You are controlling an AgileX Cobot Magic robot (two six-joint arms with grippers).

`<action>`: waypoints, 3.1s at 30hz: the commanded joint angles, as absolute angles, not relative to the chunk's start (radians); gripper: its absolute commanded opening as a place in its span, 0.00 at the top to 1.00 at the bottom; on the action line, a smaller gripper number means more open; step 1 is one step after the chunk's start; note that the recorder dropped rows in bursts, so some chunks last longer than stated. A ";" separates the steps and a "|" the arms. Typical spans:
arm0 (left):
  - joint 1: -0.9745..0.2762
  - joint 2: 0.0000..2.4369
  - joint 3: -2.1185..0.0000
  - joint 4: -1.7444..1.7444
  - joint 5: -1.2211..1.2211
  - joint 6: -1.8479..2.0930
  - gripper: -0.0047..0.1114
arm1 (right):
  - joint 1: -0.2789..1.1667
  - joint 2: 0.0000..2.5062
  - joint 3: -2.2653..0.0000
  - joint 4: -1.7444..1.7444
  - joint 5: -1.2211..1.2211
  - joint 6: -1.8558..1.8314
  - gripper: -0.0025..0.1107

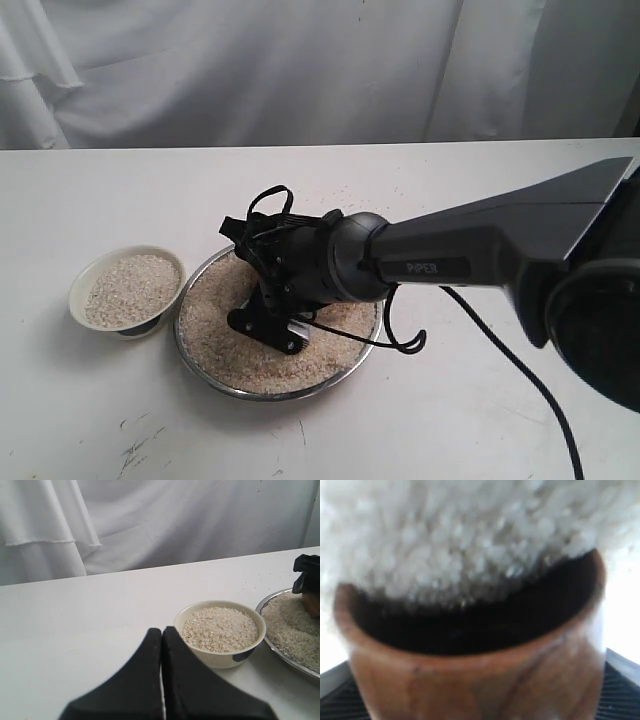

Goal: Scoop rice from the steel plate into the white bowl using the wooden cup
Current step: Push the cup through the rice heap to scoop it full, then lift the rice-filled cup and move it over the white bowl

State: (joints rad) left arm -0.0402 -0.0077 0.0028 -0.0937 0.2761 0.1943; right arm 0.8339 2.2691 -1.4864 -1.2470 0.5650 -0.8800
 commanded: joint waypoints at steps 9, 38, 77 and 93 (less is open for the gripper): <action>-0.047 0.000 0.000 -0.095 0.266 0.189 0.96 | 0.824 2.242 -1.480 -1.083 0.475 -0.890 0.98; -0.047 0.000 0.000 -0.095 0.266 0.191 0.96 | 0.755 2.233 -1.480 -0.609 0.387 -1.114 0.98; -0.047 0.000 0.000 -0.095 0.266 0.191 0.96 | 0.564 2.052 -1.482 0.497 0.465 -1.661 0.98; -0.047 0.000 0.000 -0.095 0.266 0.189 0.96 | 0.562 2.045 -1.482 0.681 0.457 -1.793 0.98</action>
State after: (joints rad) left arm -0.0402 -0.0077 0.0028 -0.0937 0.2761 0.1943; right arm 0.5682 2.0598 -1.4842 0.6584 0.4732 -1.7835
